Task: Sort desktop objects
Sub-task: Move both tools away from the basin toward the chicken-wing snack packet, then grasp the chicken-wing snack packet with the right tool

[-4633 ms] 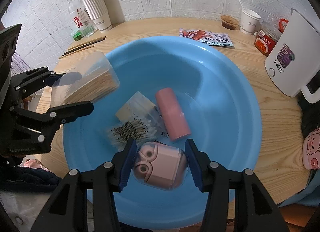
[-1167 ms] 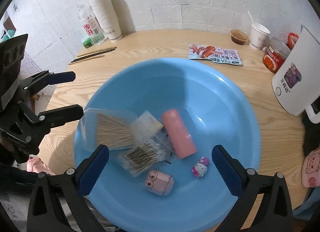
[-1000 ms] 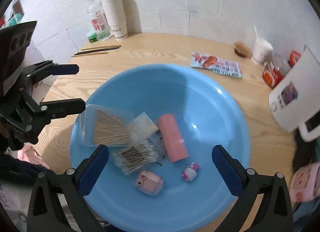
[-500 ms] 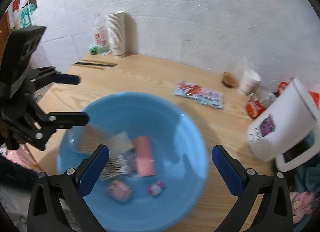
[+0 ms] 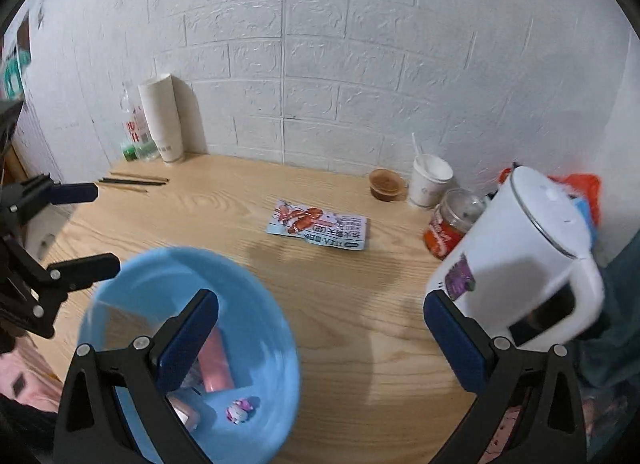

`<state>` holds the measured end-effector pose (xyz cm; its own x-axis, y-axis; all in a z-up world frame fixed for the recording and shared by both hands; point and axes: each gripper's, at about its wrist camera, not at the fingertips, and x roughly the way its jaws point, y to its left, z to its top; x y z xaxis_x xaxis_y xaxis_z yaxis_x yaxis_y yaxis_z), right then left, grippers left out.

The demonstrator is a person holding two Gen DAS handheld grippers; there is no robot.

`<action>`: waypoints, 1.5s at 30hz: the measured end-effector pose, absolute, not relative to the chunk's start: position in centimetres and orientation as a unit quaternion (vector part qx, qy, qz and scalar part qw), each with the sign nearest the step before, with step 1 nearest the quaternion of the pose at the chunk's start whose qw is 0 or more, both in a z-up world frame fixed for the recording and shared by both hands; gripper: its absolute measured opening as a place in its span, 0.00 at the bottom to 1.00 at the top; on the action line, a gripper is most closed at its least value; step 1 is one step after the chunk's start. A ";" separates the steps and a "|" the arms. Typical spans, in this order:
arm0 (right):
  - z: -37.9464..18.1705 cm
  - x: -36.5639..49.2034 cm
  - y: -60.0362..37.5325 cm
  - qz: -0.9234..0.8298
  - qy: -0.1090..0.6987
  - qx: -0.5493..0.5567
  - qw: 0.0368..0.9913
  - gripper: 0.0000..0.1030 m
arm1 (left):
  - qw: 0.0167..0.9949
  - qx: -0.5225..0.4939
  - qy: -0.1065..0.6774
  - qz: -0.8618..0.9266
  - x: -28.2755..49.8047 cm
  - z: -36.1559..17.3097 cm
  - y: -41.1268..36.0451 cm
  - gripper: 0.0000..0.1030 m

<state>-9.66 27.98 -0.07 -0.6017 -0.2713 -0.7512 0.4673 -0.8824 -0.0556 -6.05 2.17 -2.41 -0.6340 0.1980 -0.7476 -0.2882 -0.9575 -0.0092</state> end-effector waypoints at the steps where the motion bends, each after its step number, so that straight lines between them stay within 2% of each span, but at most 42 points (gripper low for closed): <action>1: 0.0 -10.2 28.1 -0.886 0.119 0.396 0.212 1.00 | 0.133 -0.404 0.057 0.903 -6.3 -2.3 2.3 1.00; 18: -3.5 -17.6 28.9 -0.849 0.085 0.432 0.294 1.00 | 0.138 -0.428 0.080 0.890 -14.4 -4.3 2.1 1.00; 21: -4.7 -19.1 28.5 -0.841 0.119 0.424 0.314 1.00 | 0.163 -0.434 0.096 0.881 -16.6 -5.7 2.4 1.00; 28: -8.0 -23.1 26.2 -0.796 0.253 0.427 0.347 1.00 | 0.244 -0.444 0.171 0.845 -20.8 -8.9 4.0 1.00; 36: -11.1 -28.9 23.9 -0.761 0.254 0.472 0.364 0.98 | 0.299 -0.479 0.182 0.805 -26.1 -13.4 4.5 1.00; 45: -14.6 -31.4 19.9 -0.707 0.314 0.496 0.395 0.98 | 0.353 -0.496 0.186 0.771 -28.6 -17.3 5.9 1.00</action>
<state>-31.38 19.92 -14.60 -0.1955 -0.2466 -0.9492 0.8698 -0.4906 -0.0517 -28.57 5.92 -17.33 -0.2591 0.3595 -0.8965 -0.7293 -0.6813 -0.0625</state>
